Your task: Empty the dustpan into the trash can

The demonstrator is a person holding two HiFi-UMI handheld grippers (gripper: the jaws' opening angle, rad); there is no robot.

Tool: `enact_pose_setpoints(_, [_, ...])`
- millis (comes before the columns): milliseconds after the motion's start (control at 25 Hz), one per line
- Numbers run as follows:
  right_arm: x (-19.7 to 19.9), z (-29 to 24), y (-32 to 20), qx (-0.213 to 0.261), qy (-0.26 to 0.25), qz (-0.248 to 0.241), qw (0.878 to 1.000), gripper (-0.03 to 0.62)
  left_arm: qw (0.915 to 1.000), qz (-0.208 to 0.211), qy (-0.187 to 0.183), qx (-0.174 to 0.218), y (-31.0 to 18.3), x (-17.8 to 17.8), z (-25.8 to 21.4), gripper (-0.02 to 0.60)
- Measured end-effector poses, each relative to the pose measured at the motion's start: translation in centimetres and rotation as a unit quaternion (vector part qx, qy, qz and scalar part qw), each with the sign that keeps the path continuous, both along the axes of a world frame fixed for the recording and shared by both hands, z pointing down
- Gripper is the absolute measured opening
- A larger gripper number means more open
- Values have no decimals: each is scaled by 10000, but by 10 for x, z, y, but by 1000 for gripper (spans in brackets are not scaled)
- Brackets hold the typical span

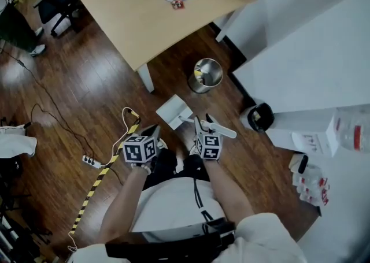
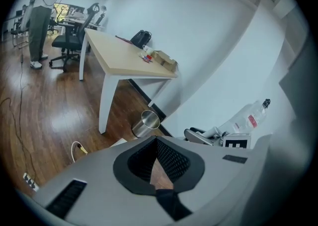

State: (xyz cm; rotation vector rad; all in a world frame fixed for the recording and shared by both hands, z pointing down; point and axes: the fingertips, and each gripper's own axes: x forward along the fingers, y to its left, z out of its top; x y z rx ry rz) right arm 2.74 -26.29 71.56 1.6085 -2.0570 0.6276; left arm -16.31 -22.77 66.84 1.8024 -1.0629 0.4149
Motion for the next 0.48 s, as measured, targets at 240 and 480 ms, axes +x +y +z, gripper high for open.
enact_pose_setpoints(240, [25, 13, 22, -180, -115, 372, 9991, 258, 9994, 353, -62, 4, 5, 24, -1, -11])
enact_pose_setpoints(480, [43, 24, 44, -300, -186, 371, 9987, 297, 9983, 571, -75, 71, 15, 59, -4, -10])
